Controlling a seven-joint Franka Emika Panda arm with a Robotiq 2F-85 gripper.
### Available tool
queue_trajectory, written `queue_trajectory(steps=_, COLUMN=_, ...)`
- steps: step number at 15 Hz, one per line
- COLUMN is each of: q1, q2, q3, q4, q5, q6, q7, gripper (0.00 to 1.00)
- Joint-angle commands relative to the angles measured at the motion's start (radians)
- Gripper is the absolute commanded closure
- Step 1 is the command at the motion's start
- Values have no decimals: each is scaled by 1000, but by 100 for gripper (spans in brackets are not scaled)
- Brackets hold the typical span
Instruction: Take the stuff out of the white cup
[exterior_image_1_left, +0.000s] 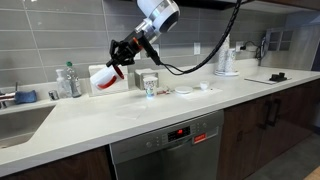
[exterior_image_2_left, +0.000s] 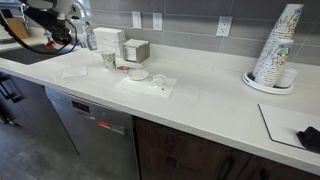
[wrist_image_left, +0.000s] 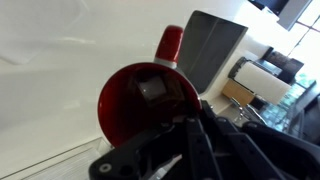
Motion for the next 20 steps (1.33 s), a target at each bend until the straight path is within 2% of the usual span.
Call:
queue_trajectory(steps=1, q1=-143, q2=-34, q3=108, q4=-64, q5=271, q6=-59, q7=-271, gripper=98)
queue_trajectory(steps=3, q1=-189, q2=-31, q3=125, q4=-96, q5=423, q6=-111, q7=-427, gripper=98)
queue_trajectory(steps=6, q1=-232, q2=-11, q3=111, q4=-162, q5=621, q6=-239, q7=-653, gripper=98)
queue_trajectory(steps=7, q1=-91, q2=-25, q3=-63, q4=-186, q5=702, q6=-329, q7=-724, gripper=98)
queue_trajectory(steps=11, q1=18, q2=22, q3=-245, q4=-238, q5=795, q6=-612, q7=-866, gripper=98)
queue_trajectory(steps=15, q1=94, q2=63, q3=-353, q4=-241, q5=814, q6=-764, q7=-905, gripper=98)
queue_trajectory(steps=20, q1=159, q2=101, q3=-404, q4=-204, q5=870, q6=-793, q7=-913, gripper=98)
